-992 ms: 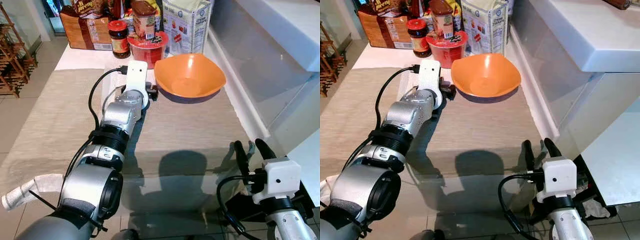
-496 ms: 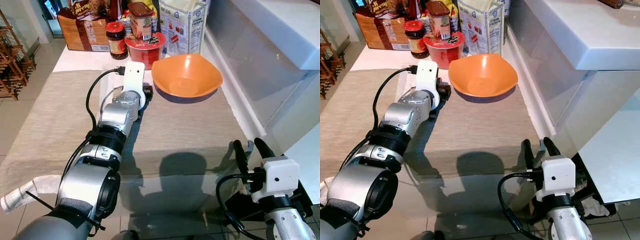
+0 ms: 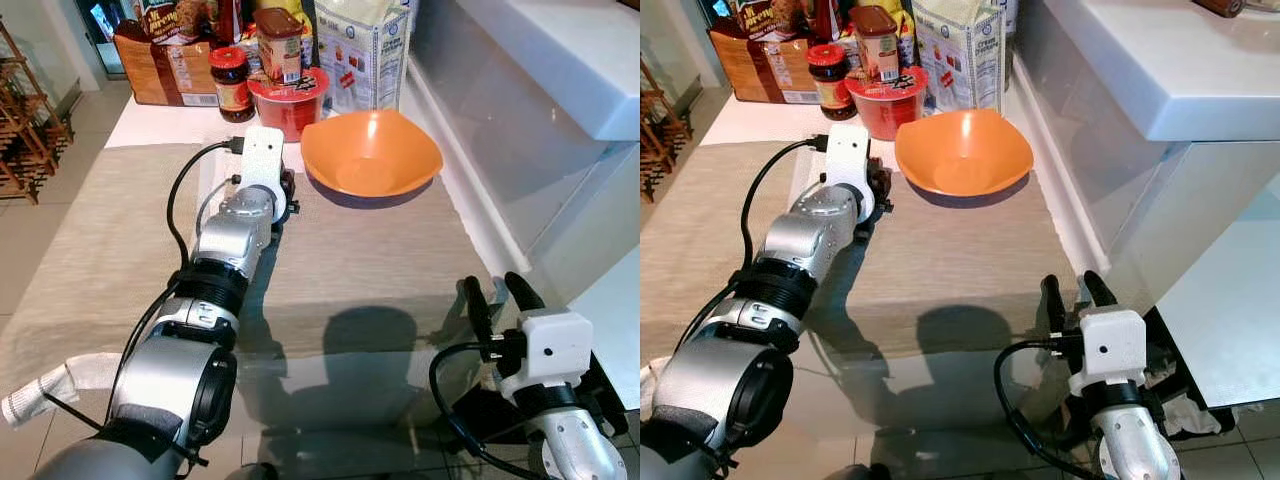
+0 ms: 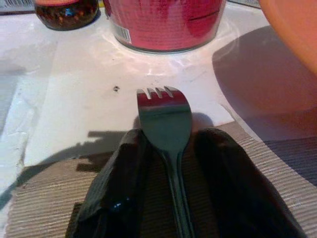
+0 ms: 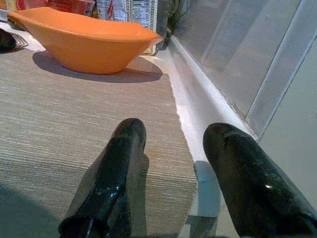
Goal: Setting the table
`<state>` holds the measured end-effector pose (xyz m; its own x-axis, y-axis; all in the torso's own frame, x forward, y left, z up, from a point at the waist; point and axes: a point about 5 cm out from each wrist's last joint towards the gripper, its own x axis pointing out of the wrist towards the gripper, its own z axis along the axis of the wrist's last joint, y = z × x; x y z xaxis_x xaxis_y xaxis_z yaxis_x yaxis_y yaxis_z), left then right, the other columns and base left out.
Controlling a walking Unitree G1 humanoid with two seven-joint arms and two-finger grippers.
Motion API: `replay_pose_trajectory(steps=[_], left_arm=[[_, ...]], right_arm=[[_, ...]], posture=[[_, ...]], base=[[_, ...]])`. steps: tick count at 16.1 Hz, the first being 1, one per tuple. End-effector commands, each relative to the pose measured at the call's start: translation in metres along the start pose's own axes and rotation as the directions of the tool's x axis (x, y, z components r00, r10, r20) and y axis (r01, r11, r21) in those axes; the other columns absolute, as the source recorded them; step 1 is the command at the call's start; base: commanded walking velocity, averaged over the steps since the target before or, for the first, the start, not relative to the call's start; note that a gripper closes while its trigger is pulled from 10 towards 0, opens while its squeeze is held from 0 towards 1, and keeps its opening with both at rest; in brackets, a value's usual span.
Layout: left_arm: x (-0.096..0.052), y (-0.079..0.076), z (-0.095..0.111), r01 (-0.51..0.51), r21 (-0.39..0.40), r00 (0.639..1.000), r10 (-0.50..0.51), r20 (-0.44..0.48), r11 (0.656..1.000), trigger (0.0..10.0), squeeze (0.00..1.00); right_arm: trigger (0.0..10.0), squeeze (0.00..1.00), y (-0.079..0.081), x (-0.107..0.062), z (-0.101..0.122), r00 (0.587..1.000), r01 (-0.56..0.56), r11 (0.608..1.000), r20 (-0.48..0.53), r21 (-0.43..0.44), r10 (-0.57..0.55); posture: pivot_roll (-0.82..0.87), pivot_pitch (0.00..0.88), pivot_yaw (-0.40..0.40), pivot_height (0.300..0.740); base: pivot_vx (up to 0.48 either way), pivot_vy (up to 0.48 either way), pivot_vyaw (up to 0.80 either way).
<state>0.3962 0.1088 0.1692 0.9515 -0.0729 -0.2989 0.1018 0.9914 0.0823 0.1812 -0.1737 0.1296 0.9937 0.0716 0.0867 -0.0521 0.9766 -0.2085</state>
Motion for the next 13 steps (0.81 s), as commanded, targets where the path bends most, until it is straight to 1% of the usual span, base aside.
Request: replay_pose_trajectory(steps=[1, 4, 5, 6, 8, 10, 12, 13], left_arm=[[0.0, 0.003, -0.043, -0.02, 0.041, 0.988, 0.026, -0.153, 0.999, 0.0, 0.0], [0.0, 0.003, -0.045, -0.025, 0.042, 0.988, 0.031, -0.152, 0.999, 0.0, 0.0], [0.0, 0.004, -0.044, -0.028, 0.039, 0.989, 0.034, -0.147, 0.999, 0.0, 0.0], [0.0, 0.006, -0.039, -0.038, 0.03, 0.992, 0.041, -0.122, 0.999, 0.0, 0.0], [-0.002, 0.012, -0.019, -0.071, 0.019, 0.997, 0.071, -0.012, 0.997, 0.0, 0.0], [-0.006, 0.019, -0.003, -0.107, 0.009, 0.992, 0.106, 0.068, 0.994, 0.0, 0.0], [-0.013, 0.027, 0.009, -0.138, 0.0, 0.981, 0.137, 0.139, 0.99, 0.0, 0.0], [-0.016, 0.029, 0.011, -0.15, 0.01, 0.976, 0.146, 0.162, 0.989, 0.0, 0.0]], right_arm=[[10.0, 0.0, -0.001, 0.001, -0.001, 1.0, 0.002, 1.0, -0.004, -0.007, -0.002], [10.0, 0.0, -0.003, 0.003, -0.001, 1.0, -0.003, 1.0, 0.0, -0.012, 0.003], [10.0, 0.0, -0.003, 0.004, -0.001, 1.0, -0.004, 1.0, 0.001, -0.014, 0.004], [10.0, 0.0, -0.004, 0.004, -0.001, 1.0, -0.002, 1.0, 0.003, -0.015, 0.002], [10.0, 0.0, -0.005, 0.004, 0.0, 1.0, 0.006, 1.0, 0.006, -0.016, -0.006], [10.0, 0.0, -0.005, 0.003, 0.001, 1.0, 0.01, 1.0, 0.007, -0.016, -0.01], [10.0, 0.0, -0.004, 0.004, 0.003, 1.0, 0.011, 1.0, 0.007, -0.017, -0.01], [10.0, 0.0, -0.004, 0.004, 0.004, 1.0, 0.01, 1.0, 0.007, -0.016, -0.01]], posture=[[-0.2, 0.058, 0.009, 0.74], [-0.2, 0.054, 0.004, 0.74], [-0.2, 0.053, 0.005, 0.74], [-0.2, 0.053, 0.007, 0.74], [-0.21, 0.056, 0.012, 0.74], [-0.21, 0.059, 0.011, 0.74], [-0.2, 0.061, 0.008, 0.74], [-0.2, 0.062, 0.006, 0.74]], base=[[0.0, 0.0, 0.0], [0.0, 0.0, 0.0], [0.0, 0.0, 0.0], [0.0, 0.0, 0.0], [0.0, 0.0, 0.0], [0.0, 0.0, 0.0], [0.0, 0.0, 0.0], [0.0, 0.0, 0.0]])
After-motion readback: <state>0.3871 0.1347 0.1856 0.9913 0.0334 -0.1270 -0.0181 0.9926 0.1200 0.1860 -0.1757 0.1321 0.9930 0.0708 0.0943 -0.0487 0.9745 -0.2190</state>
